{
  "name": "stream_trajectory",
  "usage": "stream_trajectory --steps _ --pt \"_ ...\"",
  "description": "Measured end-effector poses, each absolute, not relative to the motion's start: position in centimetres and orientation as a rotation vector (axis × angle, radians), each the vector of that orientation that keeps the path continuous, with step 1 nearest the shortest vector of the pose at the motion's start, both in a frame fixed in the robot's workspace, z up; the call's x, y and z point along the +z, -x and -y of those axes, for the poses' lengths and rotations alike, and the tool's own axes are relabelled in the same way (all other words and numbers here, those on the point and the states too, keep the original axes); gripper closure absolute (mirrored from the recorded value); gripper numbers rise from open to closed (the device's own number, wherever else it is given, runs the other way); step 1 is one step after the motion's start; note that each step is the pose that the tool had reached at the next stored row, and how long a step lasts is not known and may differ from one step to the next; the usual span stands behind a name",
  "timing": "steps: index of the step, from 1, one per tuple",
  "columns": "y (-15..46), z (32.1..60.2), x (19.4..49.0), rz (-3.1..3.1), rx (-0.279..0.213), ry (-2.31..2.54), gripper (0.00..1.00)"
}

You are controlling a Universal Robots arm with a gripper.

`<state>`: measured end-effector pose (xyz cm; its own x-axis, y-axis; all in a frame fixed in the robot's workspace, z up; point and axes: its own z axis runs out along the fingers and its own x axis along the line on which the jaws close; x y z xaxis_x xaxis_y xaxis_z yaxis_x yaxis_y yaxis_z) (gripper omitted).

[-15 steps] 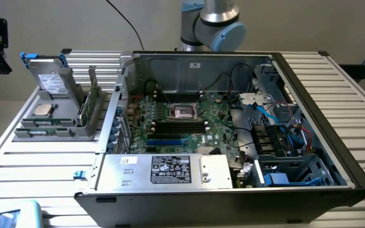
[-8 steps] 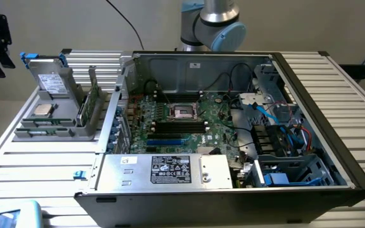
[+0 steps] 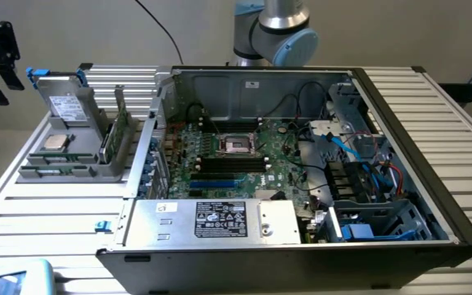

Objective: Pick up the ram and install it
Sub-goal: 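Pick up the ram and move it above insertion slot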

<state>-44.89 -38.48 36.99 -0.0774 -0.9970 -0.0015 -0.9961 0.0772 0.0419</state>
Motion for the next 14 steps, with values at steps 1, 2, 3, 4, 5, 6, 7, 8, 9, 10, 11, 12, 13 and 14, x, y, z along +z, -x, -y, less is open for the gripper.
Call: stream_trajectory --steps 1,2,3,4,5,6,7,8,9,10,11,12,13,14 --pt "44.8 38.5 36.8 2.285 -0.049 -2.115 0.52" --pt "44.8 38.5 36.6 2.285 -0.048 -2.115 0.52" --pt "44.8 38.5 36.5 2.285 -0.048 -2.115 0.52" --pt "44.7 38.6 36.3 2.284 -0.048 -2.115 0.52" --pt "44.7 38.7 36.2 2.284 -0.048 -2.115 0.52" --pt "44.6 38.8 36.0 2.284 -0.048 -2.115 0.52" --pt "44.6 38.9 35.8 2.284 -0.048 -2.115 0.52" --pt "44.5 39.0 35.6 2.284 -0.048 -2.115 0.52" --pt "44.5 39.1 35.4 2.284 -0.048 -2.115 0.52" --pt "44.5 39.1 35.3 2.284 -0.048 -2.115 0.52" --pt "44.4 39.1 35.1 2.284 -0.048 -2.116 0.52" --pt "44.3 39.2 34.9 2.284 -0.048 -2.116 0.52" --pt "44.3 39.2 34.7 2.284 -0.048 -2.115 0.52" --pt "44.2 39.2 34.5 2.284 -0.048 -2.115 0.52"
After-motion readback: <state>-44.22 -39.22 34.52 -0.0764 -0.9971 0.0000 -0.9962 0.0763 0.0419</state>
